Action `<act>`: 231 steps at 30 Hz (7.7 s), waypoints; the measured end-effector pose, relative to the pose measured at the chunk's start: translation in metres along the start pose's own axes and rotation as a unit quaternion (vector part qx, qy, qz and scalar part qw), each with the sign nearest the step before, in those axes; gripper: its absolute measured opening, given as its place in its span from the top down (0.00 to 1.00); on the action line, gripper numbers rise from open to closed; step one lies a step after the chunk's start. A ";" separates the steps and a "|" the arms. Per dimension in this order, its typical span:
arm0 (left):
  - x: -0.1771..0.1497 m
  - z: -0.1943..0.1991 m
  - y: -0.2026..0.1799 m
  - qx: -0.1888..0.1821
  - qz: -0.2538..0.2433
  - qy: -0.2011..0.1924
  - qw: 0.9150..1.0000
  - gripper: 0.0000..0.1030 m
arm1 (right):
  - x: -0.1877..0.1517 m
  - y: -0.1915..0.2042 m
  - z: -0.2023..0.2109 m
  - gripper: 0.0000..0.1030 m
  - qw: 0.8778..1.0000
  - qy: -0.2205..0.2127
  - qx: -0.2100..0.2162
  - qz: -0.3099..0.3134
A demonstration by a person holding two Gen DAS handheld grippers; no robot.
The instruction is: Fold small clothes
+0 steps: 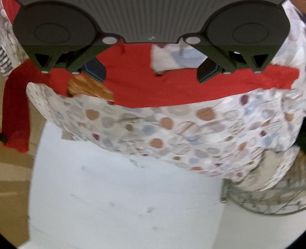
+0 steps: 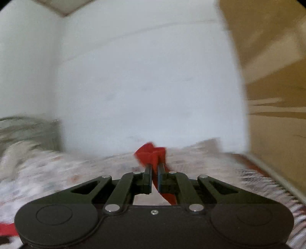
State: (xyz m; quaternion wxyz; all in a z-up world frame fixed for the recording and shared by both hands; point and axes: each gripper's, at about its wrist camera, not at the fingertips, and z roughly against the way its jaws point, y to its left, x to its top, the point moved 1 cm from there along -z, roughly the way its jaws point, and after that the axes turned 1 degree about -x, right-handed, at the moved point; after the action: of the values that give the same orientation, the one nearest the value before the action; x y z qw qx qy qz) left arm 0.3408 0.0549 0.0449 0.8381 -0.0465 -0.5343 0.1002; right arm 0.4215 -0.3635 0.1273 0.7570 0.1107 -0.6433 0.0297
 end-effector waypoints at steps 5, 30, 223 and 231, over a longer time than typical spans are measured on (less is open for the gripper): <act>-0.006 0.003 0.042 0.042 0.019 0.003 0.999 0.00 | -0.038 0.086 0.000 0.96 0.990 0.070 0.118 0.023; -0.078 -0.085 -0.021 -0.033 -0.044 0.069 0.996 0.00 | -0.169 0.058 0.036 0.28 0.940 0.189 -0.045 0.280; -0.158 0.145 0.043 -0.031 -0.142 0.060 0.988 0.01 | -0.370 0.133 0.288 0.24 0.827 0.036 -0.126 0.546; -0.167 0.160 0.031 -0.069 -0.172 0.047 0.982 0.01 | -0.346 0.141 0.302 0.86 0.839 0.051 -0.062 0.538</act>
State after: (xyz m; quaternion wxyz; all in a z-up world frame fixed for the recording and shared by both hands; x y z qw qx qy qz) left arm 0.1240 0.0443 -0.0408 0.8616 -0.0165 -0.5002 -0.0851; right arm 0.0440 -0.2541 -0.1492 0.6587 -0.3021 -0.5626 0.3979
